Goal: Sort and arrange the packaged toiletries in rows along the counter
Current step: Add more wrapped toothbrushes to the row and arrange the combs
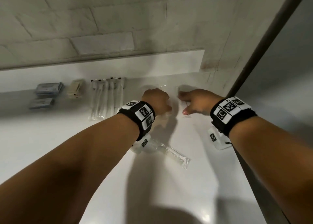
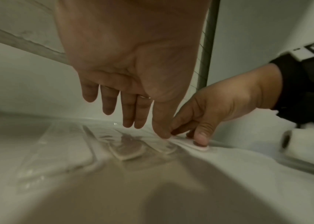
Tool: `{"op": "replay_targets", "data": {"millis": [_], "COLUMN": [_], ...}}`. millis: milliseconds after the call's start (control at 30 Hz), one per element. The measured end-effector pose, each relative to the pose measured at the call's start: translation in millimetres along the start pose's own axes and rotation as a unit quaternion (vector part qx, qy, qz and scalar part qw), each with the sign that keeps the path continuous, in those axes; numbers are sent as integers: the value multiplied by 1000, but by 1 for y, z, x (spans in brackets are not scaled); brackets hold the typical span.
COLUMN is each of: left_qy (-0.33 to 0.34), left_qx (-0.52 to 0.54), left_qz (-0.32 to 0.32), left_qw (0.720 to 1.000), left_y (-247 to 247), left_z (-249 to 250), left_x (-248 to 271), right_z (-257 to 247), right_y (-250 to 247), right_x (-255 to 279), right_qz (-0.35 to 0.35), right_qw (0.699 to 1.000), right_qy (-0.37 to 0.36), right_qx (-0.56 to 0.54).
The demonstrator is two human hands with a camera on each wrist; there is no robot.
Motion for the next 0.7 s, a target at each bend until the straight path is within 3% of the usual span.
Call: {"op": "replay_targets", "data": {"millis": [133,567,700], "left_qy": [15,46,50], "left_qx": [-46,-78,-81], "left_qz": [-30,-14,-21], "left_qw": [998,996,995], "left_y": [6,10,10], "left_z": [3,0,-1], "left_x": [-1,-5,-5], "right_z": [-5,-10,-13], "right_y": [0,7,-3], "right_x": [-10,-27,-12], "right_qz": [6,9,46], "right_qw": [998,998,998], "right_qy": [-28,-36,-23], "right_qx": [49,59,-27]}}
Point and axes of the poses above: each hand's wrist, its own x-axis away from the middle knuckle, its own y-axis out of the palm, z = x × y, the point moved 4 cm from there along -x, towards the middle knuckle, and after that the axes turned 14 degrees about y, right-handed, at the moved point
